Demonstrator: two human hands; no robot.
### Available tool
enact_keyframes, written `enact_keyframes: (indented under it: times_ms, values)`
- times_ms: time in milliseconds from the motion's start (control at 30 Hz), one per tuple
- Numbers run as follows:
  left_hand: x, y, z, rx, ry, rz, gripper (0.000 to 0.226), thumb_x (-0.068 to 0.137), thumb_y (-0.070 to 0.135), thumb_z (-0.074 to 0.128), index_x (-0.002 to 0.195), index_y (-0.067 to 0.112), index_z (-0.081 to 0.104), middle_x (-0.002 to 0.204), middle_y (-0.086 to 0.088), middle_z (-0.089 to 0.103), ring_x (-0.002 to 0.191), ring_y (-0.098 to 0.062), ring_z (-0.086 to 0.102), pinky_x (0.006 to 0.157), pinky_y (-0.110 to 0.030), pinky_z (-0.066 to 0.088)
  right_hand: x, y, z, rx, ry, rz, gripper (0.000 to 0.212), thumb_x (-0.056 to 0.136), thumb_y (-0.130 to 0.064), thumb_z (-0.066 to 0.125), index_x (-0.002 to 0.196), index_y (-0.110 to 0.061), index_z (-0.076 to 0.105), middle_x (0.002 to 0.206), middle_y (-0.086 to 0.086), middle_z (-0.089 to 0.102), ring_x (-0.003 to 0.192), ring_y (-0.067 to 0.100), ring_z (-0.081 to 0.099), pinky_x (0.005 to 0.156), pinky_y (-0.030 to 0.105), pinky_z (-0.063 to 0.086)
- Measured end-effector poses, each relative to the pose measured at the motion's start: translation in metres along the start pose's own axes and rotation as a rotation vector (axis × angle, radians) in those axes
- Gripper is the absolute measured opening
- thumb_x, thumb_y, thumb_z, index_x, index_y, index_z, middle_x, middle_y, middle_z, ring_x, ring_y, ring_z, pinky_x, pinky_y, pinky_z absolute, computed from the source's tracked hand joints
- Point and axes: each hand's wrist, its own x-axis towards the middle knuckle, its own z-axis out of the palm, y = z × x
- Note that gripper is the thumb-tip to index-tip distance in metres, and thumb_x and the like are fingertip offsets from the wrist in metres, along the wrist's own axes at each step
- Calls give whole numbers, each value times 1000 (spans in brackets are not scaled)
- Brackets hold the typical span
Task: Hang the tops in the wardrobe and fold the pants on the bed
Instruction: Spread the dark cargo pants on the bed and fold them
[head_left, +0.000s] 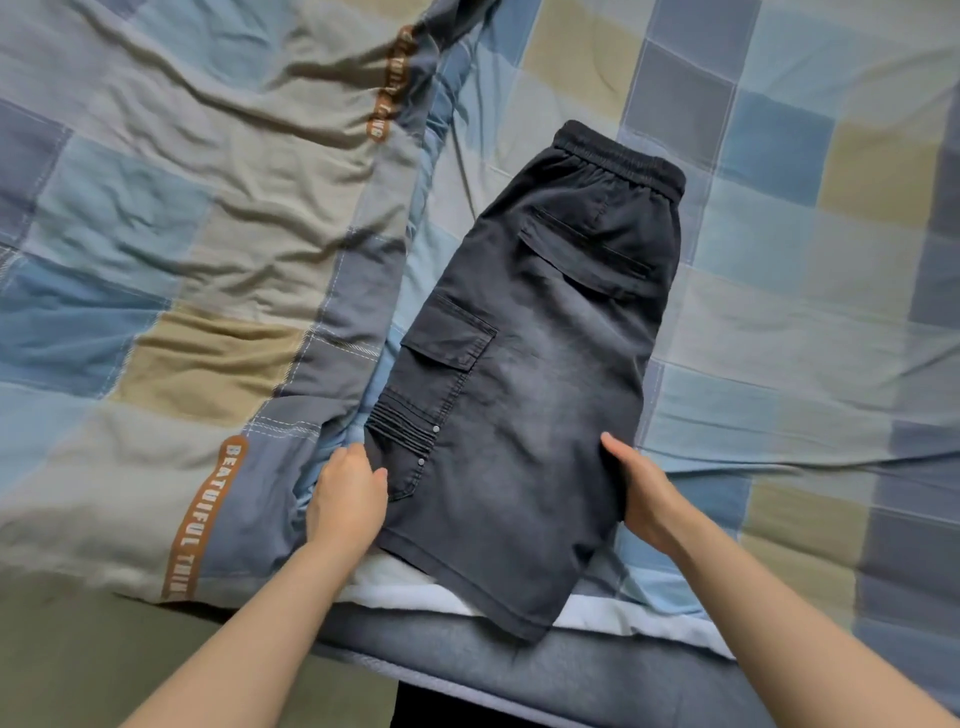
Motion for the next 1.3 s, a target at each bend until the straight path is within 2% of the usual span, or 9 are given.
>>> enact_keyframes:
  times_ms: [133,267,433,567,700,867,1067,1167,1300]
  values:
    - [0,-12,-1,-116,-60,72,24,91,26,63,104,7,56,109,-13,63,110,-35,52,92,-44,43,-21,2,-20,-43,-112,-37,30,88,-9,58,117,-1,64,110,13,71,93,24,70,77,31,58]
    - [-17,-9,-11,-659,-287,36,22,92,12,64,112,19,60,107,1,70,104,-20,66,87,-36,53,-47,-9,-58,-28,-107,-114,27,87,-7,58,113,-1,63,104,12,72,89,25,69,73,34,56]
    - [-64,9,-7,-1104,-752,-47,60,66,19,81,121,8,61,116,-12,71,105,-28,68,79,-32,58,-84,-34,-110,237,-63,-238,27,90,-19,55,115,-14,64,101,5,71,86,21,67,73,35,52]
    - [-86,15,22,-1056,-748,-78,46,74,12,78,118,3,63,115,-17,70,93,-22,71,72,-25,57,-98,-13,-127,340,-150,-91,33,74,-30,67,102,-15,75,109,6,72,95,22,70,83,41,56]
    - [-95,12,44,-961,-649,-151,27,88,-1,63,115,0,65,110,-16,72,86,-20,73,70,-25,58,-94,24,-125,-51,-351,179,66,54,-18,86,115,-5,67,119,14,67,107,28,66,91,42,52]
    - [-108,0,34,-938,-744,-263,27,91,11,62,117,4,65,109,-14,73,104,-32,68,84,-37,57,-102,45,-136,-211,-346,100,77,54,-19,81,127,-12,55,124,10,65,113,25,63,91,37,51]
    - [-121,-7,23,-934,-796,-269,17,97,11,53,108,0,62,76,-9,70,46,-17,61,31,-18,40,-109,80,-164,-105,-306,77,56,61,-29,87,104,-5,60,83,17,53,61,14,45,57,25,45]
    - [-118,-17,41,-651,-713,-178,18,96,11,59,112,3,58,81,-11,70,50,-23,62,35,-19,36,-105,108,-171,-60,-257,129,50,59,-26,90,95,-9,61,60,8,46,45,11,35,51,24,42]
    - [-108,-39,79,-341,-565,-158,18,90,4,62,107,3,57,105,-20,69,75,-31,69,59,-40,61,-88,135,-173,-392,-42,97,17,92,-12,60,109,-10,64,71,0,58,60,10,46,60,22,42]
